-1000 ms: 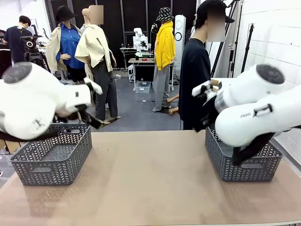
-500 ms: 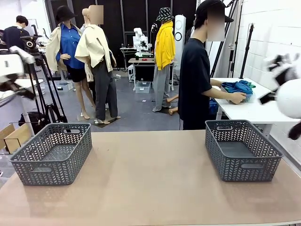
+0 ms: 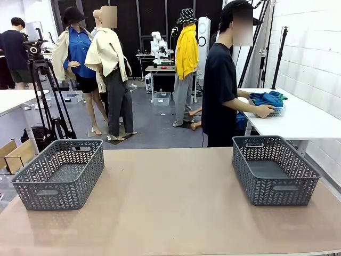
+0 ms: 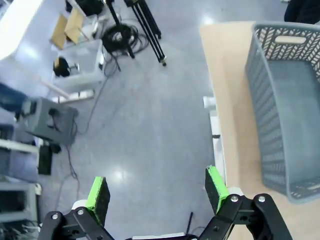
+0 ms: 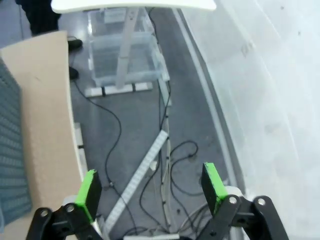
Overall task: Sort the tops and bottoms.
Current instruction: Lift clothes from the center of the table with your left hand.
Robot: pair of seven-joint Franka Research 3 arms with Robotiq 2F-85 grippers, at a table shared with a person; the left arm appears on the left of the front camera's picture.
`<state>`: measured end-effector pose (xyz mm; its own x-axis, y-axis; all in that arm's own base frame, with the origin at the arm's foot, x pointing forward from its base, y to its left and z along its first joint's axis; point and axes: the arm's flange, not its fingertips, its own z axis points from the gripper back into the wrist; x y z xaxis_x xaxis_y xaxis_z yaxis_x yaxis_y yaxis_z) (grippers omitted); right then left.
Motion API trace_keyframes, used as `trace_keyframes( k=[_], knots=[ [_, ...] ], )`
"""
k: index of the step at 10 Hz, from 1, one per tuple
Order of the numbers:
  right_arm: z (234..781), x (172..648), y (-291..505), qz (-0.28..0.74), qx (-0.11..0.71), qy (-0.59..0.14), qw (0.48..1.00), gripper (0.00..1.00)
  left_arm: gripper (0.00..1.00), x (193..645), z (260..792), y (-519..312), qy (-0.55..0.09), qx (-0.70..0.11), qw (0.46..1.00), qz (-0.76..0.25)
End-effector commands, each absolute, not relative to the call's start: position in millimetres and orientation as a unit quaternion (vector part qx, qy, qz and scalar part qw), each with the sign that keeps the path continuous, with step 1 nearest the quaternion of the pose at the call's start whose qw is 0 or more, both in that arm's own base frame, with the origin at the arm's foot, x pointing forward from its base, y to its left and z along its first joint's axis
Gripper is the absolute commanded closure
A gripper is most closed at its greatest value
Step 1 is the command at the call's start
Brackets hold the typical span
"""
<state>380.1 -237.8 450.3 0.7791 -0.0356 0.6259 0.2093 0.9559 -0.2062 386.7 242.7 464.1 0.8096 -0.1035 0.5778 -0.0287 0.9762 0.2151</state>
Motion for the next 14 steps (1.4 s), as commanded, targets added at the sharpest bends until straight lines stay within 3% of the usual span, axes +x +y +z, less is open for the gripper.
trace_keyframes(
  k=[1, 4, 5, 14],
  knots=[
    [425.3, 379.8, -230.4, -0.080, -0.119, -0.327, 0.934, 0.00, 0.00, 388.1, 441.7, 244.5, -0.302, 0.072, 0.951, -0.014],
    [417.5, 373.9, -229.5, -0.082, -0.116, -0.320, 0.937, 0.00, 0.00, 392.6, 423.1, 239.6, -0.277, 0.029, 0.960, -0.013],
    [419.8, 379.2, -238.0, -0.080, -0.124, -0.309, 0.940, 0.00, 0.00, 382.5, 426.0, 234.3, -0.288, 0.061, 0.956, -0.001],
    [419.8, 379.2, -238.0, -0.080, -0.124, -0.309, 0.940, 0.00, 0.00, 382.5, 426.0, 234.3, -0.288, 0.061, 0.956, -0.001]
  ],
)
